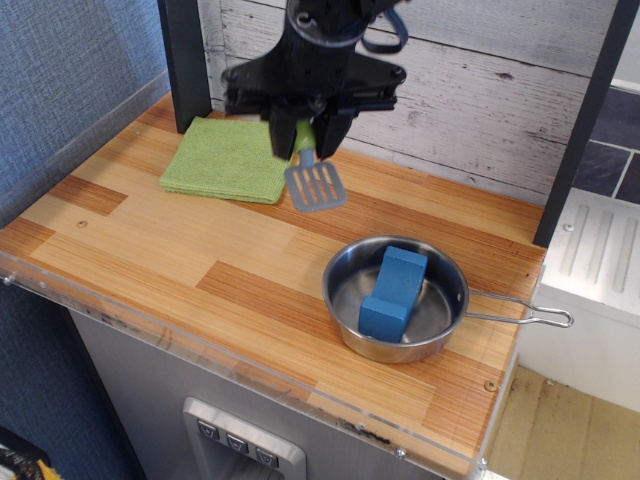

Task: Pick up the green spatula and place it at the front of the counter

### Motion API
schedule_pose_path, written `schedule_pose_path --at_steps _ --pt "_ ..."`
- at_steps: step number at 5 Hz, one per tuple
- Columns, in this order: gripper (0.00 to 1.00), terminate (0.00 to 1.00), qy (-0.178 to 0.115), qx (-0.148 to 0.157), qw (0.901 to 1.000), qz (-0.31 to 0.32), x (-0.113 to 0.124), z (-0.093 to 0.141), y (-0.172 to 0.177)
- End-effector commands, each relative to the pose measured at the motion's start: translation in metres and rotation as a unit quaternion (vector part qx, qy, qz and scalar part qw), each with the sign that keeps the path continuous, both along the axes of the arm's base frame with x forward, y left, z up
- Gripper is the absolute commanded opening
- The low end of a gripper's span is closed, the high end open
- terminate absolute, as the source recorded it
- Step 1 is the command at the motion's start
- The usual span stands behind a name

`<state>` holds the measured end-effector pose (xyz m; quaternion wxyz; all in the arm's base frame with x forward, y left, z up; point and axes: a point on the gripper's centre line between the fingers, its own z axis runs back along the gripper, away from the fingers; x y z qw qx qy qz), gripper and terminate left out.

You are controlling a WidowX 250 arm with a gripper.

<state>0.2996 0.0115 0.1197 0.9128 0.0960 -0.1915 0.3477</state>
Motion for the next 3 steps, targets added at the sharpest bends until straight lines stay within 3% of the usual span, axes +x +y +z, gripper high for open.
schedule_pose_path --at_steps 1,3 --pt "0.0 0.0 -0.039 -0.017 0.9769 0.21 -0.036 -0.001 -0.004" --pt "0.0 0.0 -0.039 -0.05 0.9582 0.279 -0.044 -0.041 0.023"
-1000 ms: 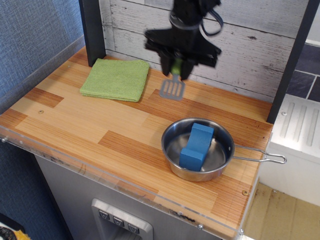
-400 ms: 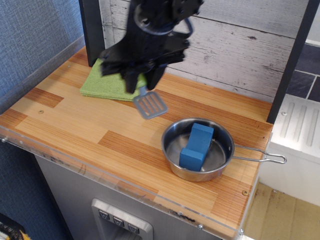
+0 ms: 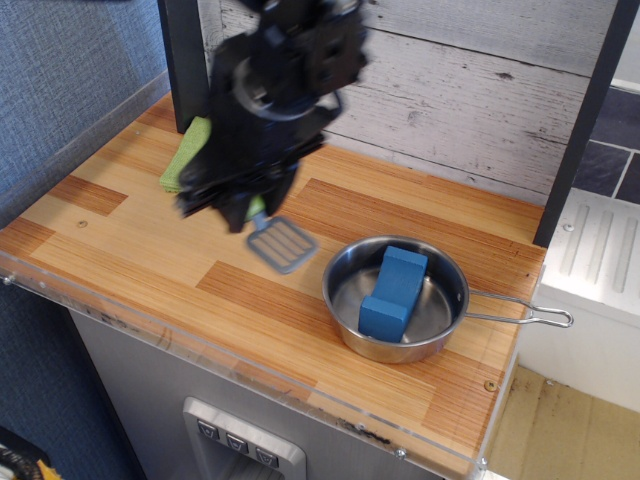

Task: Pick up the green spatula and place it at the front of the counter

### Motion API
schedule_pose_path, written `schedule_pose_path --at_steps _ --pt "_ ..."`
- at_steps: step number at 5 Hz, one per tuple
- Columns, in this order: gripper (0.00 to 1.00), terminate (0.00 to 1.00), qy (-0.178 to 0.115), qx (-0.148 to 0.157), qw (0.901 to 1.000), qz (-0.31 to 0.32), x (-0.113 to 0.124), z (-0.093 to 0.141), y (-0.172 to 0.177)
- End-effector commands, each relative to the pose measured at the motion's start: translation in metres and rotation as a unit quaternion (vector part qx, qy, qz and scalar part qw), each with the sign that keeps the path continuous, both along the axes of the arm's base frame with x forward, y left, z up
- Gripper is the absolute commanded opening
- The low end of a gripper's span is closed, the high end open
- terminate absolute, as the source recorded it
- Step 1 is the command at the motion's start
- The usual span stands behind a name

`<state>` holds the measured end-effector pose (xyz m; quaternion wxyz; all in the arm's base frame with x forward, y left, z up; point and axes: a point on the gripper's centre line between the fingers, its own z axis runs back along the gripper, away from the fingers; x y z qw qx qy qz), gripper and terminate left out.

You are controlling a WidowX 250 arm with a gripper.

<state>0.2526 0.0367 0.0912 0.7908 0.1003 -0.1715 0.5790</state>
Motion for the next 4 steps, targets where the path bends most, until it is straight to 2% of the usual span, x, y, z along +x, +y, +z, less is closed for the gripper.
schedule_pose_path --at_steps 1,2,4 --pt "0.0 0.0 -0.016 -0.016 0.9986 0.047 0.001 -0.036 0.013" --pt "0.0 0.0 0.004 -0.012 0.9983 0.057 -0.001 -0.049 0.019" --pt "0.0 0.0 0.014 -0.015 0.9975 0.068 0.004 -0.062 0.012"
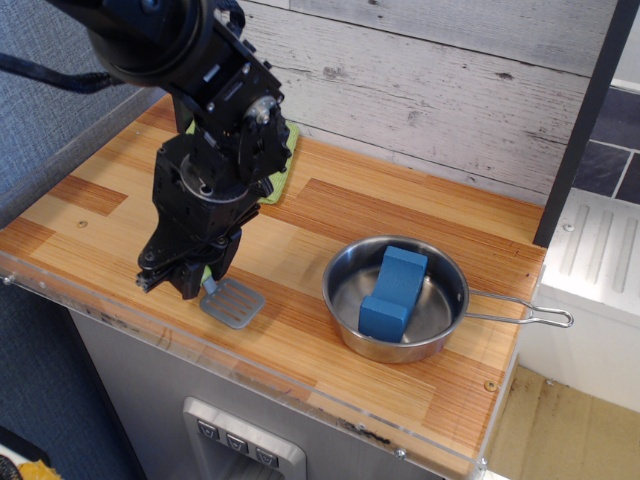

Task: Pick up the green spatula and place it at the front of the counter

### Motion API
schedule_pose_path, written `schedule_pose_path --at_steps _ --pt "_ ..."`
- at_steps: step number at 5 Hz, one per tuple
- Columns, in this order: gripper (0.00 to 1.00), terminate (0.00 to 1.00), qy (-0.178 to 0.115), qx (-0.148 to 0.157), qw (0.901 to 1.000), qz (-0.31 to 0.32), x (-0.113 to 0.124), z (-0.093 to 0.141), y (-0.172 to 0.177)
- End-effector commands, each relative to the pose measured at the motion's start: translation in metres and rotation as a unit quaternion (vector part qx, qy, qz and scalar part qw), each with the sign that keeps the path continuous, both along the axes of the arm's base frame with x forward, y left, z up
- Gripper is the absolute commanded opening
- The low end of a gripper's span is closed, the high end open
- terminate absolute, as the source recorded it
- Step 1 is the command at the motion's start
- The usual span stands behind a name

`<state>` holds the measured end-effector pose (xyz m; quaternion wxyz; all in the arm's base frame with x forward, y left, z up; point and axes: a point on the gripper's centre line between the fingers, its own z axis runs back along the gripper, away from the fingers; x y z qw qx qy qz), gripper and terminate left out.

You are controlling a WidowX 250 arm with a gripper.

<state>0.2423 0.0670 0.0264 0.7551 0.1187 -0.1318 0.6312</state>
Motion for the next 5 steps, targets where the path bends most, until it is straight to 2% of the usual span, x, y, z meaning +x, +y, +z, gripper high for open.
schedule_pose_path --at_steps 1,2,3,5 --pt "1.0 0.0 -0.029 -0.025 0.9993 0.004 0.016 0.004 -0.019" --pt "1.0 0.0 -0.017 -0.024 0.9995 0.01 0.016 0.001 -0.023" --pt "1.0 0.0 0.011 -0.018 0.9996 0.019 0.018 0.006 -0.027" --pt "1.0 0.0 0.002 -0.017 0.9998 0.008 0.021 0.012 -0.027"
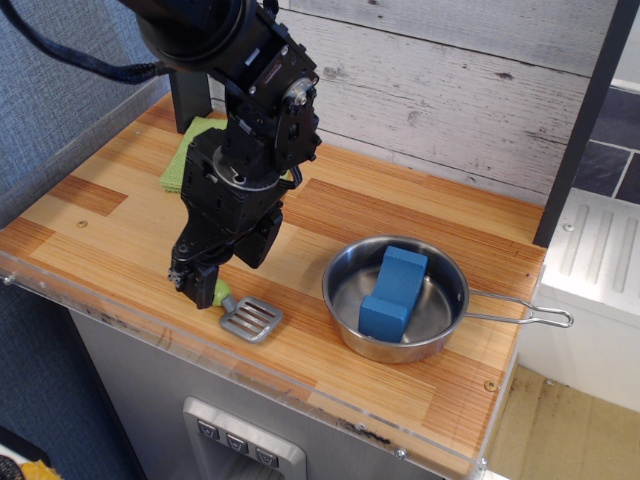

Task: Pick up the green spatula and place it at the front of the counter

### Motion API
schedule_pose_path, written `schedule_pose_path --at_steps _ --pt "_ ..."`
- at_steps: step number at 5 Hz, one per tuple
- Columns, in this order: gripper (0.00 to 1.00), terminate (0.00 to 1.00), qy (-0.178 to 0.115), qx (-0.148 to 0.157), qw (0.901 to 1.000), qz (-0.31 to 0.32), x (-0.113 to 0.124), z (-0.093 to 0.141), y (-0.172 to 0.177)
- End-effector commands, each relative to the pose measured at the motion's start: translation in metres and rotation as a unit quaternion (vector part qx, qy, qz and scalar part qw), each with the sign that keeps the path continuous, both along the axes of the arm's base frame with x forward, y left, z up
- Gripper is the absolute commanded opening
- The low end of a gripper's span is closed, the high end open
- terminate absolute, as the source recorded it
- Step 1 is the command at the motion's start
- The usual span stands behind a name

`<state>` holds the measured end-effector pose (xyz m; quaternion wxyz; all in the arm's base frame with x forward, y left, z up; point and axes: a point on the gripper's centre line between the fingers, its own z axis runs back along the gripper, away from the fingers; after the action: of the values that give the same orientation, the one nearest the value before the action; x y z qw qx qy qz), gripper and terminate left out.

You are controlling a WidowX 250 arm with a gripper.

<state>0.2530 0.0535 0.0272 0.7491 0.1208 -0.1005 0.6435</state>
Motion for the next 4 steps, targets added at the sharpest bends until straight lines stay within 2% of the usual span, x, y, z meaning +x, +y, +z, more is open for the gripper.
schedule_pose_path --at_steps 1,3,4 --pt "1.0 0.0 -0.039 0.01 0.9992 -0.001 0.016 0.033 -0.014" --pt "1.0 0.0 -0.099 0.021 0.9948 -0.012 0.032 0.082 -0.029" --pt "1.0 0.0 -0.119 0.017 0.9926 -0.019 0.033 0.096 -0.034"
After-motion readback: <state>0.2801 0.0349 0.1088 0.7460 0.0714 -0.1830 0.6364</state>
